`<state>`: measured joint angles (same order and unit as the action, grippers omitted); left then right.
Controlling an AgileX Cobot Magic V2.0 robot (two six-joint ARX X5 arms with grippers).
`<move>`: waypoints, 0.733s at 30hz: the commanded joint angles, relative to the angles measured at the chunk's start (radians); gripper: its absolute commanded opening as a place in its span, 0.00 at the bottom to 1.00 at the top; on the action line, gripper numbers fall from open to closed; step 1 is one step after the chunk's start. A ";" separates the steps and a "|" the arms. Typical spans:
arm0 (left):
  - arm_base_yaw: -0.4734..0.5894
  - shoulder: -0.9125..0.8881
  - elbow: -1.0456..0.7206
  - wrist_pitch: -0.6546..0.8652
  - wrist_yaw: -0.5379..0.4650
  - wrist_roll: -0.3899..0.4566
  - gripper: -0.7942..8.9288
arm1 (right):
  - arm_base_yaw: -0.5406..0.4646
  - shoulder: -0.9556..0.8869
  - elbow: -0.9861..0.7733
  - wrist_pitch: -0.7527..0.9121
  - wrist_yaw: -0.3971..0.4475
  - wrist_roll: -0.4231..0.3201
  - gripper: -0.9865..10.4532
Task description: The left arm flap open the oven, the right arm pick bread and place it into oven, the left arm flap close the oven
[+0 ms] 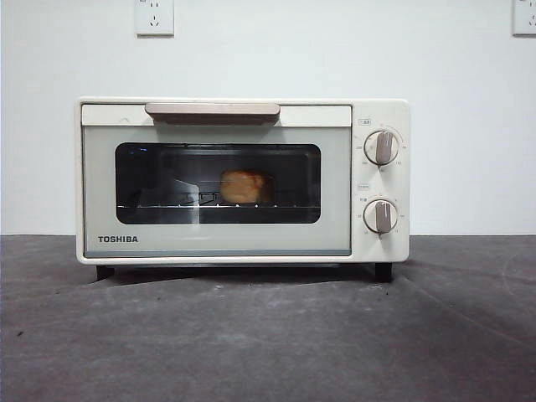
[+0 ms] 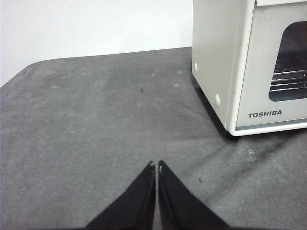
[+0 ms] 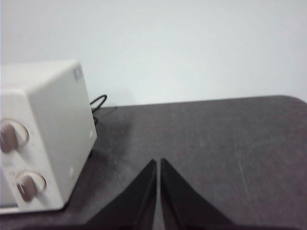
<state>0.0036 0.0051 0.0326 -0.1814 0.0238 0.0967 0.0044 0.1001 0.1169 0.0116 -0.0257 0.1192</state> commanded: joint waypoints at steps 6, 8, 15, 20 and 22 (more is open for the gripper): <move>0.002 -0.002 -0.021 -0.005 -0.002 0.015 0.10 | -0.002 -0.097 -0.108 -0.011 0.002 0.010 0.09; 0.002 -0.002 -0.021 -0.005 -0.002 0.015 0.10 | -0.003 -0.097 -0.108 -0.027 0.002 0.010 0.09; 0.002 -0.002 -0.021 -0.005 -0.002 0.015 0.10 | -0.003 -0.097 -0.108 -0.115 0.002 0.003 0.09; 0.002 -0.002 -0.021 -0.005 -0.002 0.015 0.10 | -0.003 -0.097 -0.108 -0.196 0.026 0.005 0.09; 0.002 -0.002 -0.021 -0.005 -0.002 0.015 0.10 | -0.003 -0.097 -0.108 -0.196 0.026 0.006 0.09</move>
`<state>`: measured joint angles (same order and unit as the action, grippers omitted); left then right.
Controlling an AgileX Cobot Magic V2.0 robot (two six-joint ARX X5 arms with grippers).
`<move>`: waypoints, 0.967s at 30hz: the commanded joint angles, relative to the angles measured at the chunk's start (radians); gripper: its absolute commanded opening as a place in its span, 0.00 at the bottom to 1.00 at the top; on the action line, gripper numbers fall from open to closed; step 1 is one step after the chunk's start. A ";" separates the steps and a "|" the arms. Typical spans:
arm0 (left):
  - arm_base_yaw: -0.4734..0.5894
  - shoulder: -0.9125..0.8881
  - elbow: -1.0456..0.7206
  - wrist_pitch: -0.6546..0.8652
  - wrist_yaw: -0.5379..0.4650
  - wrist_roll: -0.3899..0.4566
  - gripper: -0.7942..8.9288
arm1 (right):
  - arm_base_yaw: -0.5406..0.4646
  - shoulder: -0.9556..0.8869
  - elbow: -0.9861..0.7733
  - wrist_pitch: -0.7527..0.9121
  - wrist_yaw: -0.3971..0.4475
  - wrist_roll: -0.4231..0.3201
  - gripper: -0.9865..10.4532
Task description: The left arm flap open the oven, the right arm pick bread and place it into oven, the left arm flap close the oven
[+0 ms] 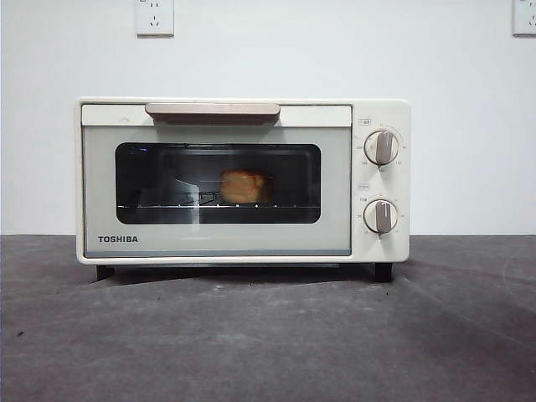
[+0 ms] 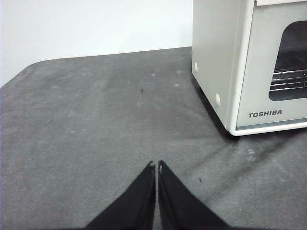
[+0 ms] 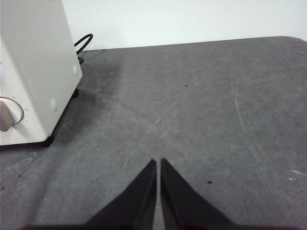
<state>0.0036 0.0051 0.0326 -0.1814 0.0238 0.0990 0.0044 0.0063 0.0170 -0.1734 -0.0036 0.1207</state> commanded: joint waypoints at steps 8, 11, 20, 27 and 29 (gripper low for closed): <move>0.002 -0.002 -0.021 -0.006 -0.002 0.013 0.10 | -0.003 -0.003 -0.008 0.019 0.004 0.005 0.09; 0.002 -0.002 -0.021 -0.005 -0.002 0.013 0.10 | -0.003 -0.003 -0.008 0.019 0.004 0.005 0.09; 0.002 -0.002 -0.021 -0.005 -0.002 0.013 0.10 | -0.003 -0.003 -0.008 0.019 0.004 0.005 0.09; 0.002 -0.002 -0.021 -0.005 -0.002 0.013 0.10 | -0.003 -0.003 -0.008 0.019 0.004 0.005 0.09; 0.002 -0.002 -0.021 -0.006 -0.002 0.013 0.10 | -0.003 -0.003 -0.008 0.019 0.004 0.005 0.09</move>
